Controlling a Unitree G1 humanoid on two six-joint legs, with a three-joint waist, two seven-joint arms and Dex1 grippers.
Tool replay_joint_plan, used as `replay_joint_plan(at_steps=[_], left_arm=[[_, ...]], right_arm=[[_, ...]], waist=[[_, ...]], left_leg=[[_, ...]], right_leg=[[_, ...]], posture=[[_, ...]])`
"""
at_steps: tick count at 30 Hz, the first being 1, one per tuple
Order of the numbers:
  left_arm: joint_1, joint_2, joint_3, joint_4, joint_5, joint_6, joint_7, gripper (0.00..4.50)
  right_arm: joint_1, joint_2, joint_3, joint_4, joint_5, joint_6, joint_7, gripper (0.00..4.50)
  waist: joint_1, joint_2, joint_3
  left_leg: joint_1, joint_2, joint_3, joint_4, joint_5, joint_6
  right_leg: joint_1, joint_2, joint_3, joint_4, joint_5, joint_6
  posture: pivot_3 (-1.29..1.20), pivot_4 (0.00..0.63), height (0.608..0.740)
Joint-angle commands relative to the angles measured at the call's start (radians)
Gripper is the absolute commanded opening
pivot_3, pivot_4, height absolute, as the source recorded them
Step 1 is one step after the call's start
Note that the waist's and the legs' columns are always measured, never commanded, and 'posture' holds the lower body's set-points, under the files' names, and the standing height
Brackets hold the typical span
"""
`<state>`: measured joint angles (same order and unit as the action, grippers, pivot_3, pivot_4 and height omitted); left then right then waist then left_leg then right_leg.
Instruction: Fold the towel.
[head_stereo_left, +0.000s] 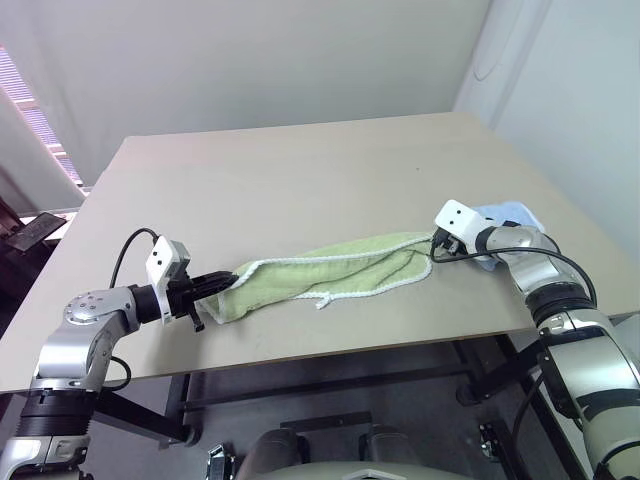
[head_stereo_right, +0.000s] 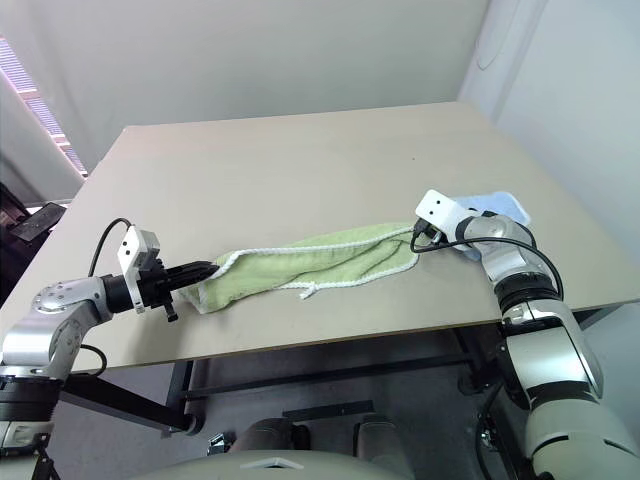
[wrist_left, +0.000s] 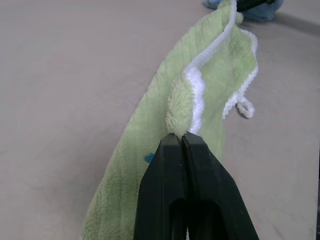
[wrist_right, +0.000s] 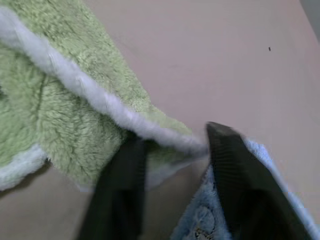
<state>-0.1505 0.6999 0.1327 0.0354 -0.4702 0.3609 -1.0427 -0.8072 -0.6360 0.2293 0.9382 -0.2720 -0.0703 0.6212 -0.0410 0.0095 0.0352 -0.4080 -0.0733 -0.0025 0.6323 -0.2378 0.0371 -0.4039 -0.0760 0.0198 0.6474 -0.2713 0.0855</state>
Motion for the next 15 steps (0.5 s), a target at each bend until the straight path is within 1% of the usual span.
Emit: replay_joint_plan(at_steps=[1,2,6,8,11,15], left_arm=[[0.003,0.014,0.034,-0.037,-0.011,-0.009,0.0,0.0],[0.006,0.014,0.037,-0.037,-0.012,-0.01,0.001,0.0],[0.0,0.005,0.062,-0.021,-0.026,-0.007,0.013,0.0],[-0.03,-0.007,0.092,0.0,-0.057,0.007,0.027,0.0],[-0.138,-0.047,0.154,0.097,-0.09,-0.001,0.097,0.0],[-0.338,-0.076,0.198,0.315,-0.068,-0.061,0.174,0.0]], right_arm=[[-0.051,-0.004,-0.003,0.025,-0.018,-0.009,-0.014,0.43],[-0.054,-0.008,-0.009,0.028,-0.015,-0.008,-0.016,0.03],[-0.049,-0.027,-0.057,-0.021,0.035,-0.022,0.016,0.01],[-0.042,-0.036,-0.092,-0.08,0.083,-0.004,0.054,0.01],[-0.043,-0.057,-0.14,-0.162,0.126,0.041,0.075,0.01],[-0.096,-0.055,-0.189,-0.19,0.162,0.104,0.055,0.01]], waist=[[0.0,0.0,0.0],[0.0,0.0,0.0],[-0.001,0.0,0.0],[0.0,0.0,0.0],[0.005,0.0,0.0],[0.018,-0.001,0.0]], left_leg=[[0.0,0.0,0.0,0.0,0.0,0.0],[0.0,0.0,0.0,0.0,0.0,0.0],[0.0,0.0,0.0,0.0,0.0,-0.001],[0.0,0.0,0.0,0.0,0.0,-0.001],[0.0,0.0,-0.001,0.001,0.0,-0.001],[0.001,0.0,-0.002,0.004,0.0,-0.001]], right_leg=[[0.0,0.0,0.0,0.0,0.0,0.0],[0.0,0.0,0.0,0.0,0.0,0.0],[0.0,0.0,0.0,0.001,0.0,0.0],[0.0,0.0,0.0,0.001,0.0,0.0],[0.0,0.0,0.0,0.002,0.001,0.001],[0.001,0.001,-0.002,0.003,0.002,0.003]], posture=[[0.0,0.0,0.736],[0.0,0.0,0.736],[0.0,0.0,0.736],[0.0,0.0,0.736],[0.0,0.0,0.736],[0.0,0.0,0.736]])
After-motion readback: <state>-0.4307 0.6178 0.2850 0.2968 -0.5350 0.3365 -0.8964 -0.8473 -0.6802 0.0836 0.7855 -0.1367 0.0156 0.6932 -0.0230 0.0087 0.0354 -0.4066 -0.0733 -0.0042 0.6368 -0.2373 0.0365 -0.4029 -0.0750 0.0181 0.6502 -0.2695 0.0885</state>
